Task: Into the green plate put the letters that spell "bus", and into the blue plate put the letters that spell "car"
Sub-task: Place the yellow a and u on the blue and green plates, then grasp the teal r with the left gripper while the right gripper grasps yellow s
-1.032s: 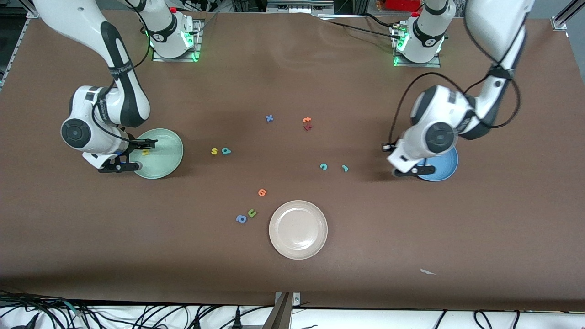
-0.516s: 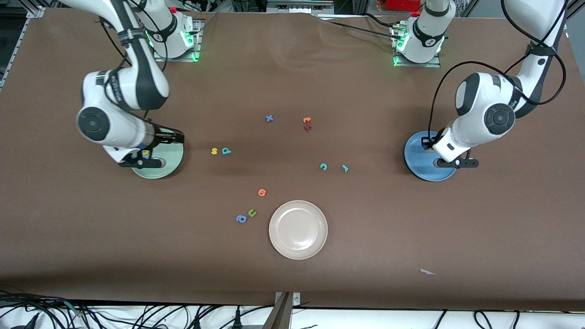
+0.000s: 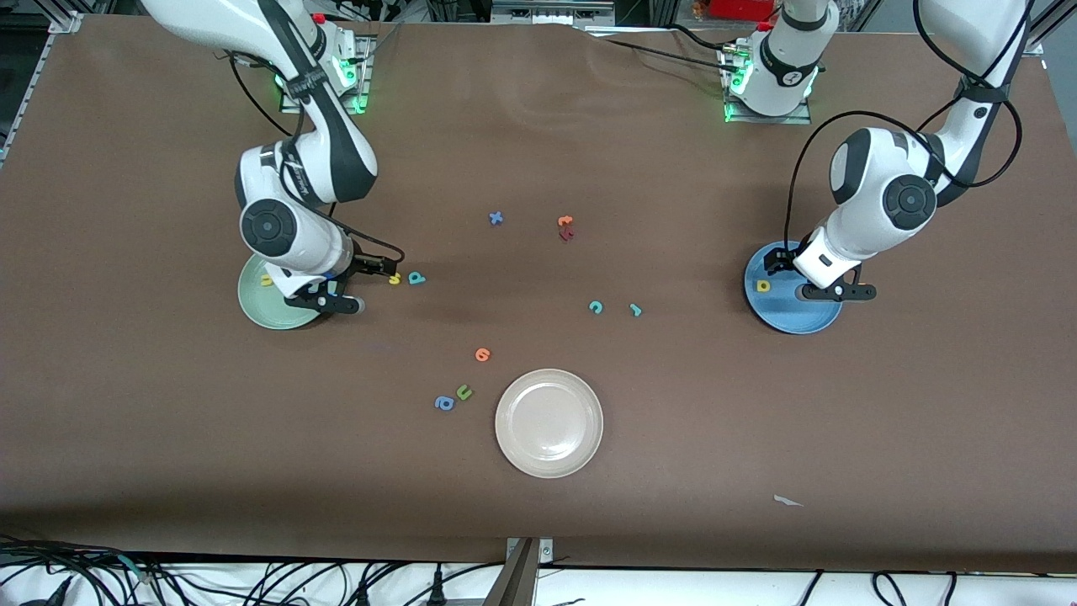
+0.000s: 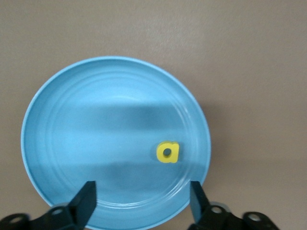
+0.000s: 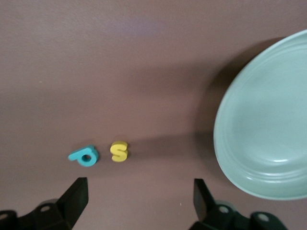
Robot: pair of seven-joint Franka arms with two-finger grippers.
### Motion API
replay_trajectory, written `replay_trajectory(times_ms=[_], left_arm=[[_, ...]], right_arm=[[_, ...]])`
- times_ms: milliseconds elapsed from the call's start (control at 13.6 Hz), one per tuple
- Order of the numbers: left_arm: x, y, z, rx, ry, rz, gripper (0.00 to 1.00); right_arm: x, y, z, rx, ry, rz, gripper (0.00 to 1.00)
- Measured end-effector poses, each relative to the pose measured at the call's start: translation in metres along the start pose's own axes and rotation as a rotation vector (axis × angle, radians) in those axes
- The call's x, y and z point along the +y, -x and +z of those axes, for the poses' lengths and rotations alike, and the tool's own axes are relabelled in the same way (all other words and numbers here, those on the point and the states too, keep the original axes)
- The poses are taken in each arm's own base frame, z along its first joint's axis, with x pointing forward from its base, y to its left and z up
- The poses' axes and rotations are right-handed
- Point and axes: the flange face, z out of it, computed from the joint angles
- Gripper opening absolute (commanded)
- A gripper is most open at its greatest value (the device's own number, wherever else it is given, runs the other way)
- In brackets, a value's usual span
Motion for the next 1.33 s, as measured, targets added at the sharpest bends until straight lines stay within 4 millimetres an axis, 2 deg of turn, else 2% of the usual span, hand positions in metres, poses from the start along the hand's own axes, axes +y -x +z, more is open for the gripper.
replay_trajectory(times_ms=[74,295,590,664,737,1106,1327], left_arm=[[0.016,-0.001,-0.004,0.009,0.005,-0.029,1.00],[0.094,-0.002,-0.010,0.025,0.041,-0.109,1.00],[0.174,-0.017,0.001,0.008,0.102,-0.241,1.00],[0.189,-0.022,0.005,0.001,0.116,-0.277,1.00],[0.201,-0.026,0.010,-0.004,0.120,-0.304,1.00],[0.244,-0.039,0.045,0.035,0.081,-0.419,1.00],[0.258,-0.043,0.064,0.040,0.065,-0.447,0.97]], right_arm=[[0.001,0.000,0.010,0.006,0.000,0.001,0.91],[-0.005,0.001,0.034,0.019,-0.001,0.010,0.91],[-0.021,0.009,0.050,0.036,-0.006,0.018,0.86],[-0.020,0.010,0.055,0.044,-0.008,0.017,0.74],[-0.019,0.011,0.060,0.050,-0.009,0.018,0.67],[-0.016,0.014,0.069,0.053,-0.008,0.019,0.67],[-0.019,0.013,0.074,0.068,-0.014,0.014,0.65]])
